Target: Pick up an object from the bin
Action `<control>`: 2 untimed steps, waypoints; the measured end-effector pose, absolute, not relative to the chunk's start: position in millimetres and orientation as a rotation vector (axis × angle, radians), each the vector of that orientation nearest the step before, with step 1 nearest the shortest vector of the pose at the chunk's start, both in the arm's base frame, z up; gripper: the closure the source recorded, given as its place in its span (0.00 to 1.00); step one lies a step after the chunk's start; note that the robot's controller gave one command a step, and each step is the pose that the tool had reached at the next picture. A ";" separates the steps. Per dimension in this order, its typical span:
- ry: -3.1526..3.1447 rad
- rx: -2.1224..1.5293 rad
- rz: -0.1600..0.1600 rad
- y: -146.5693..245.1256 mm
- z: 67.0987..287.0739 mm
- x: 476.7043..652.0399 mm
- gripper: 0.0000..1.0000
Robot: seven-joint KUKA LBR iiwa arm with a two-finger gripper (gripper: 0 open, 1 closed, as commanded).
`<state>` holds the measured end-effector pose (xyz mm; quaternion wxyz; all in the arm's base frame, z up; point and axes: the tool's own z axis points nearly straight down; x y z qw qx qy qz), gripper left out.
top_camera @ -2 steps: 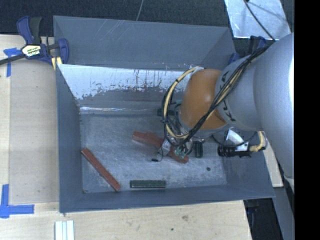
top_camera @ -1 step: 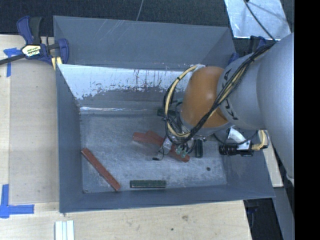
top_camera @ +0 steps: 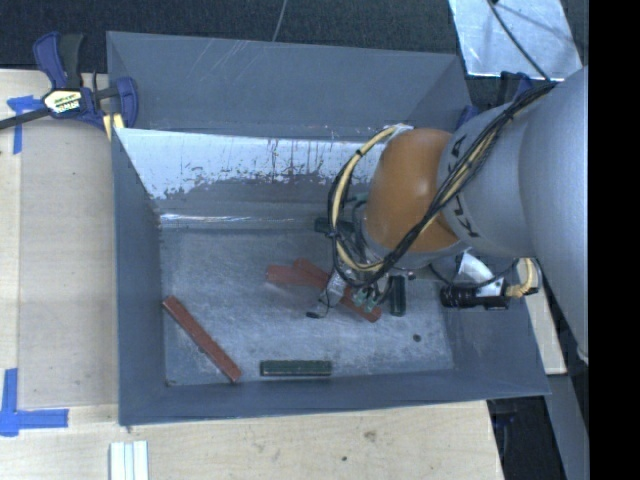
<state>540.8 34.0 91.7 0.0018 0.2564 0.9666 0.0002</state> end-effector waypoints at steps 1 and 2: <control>3.036 0.806 -0.001 33.8 99.9 540.2 1.00; 3.041 0.806 -0.003 33.5 115.8 539.2 1.00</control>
Offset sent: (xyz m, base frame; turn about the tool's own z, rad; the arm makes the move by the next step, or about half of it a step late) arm 0.0000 0.0001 0.0729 0.0000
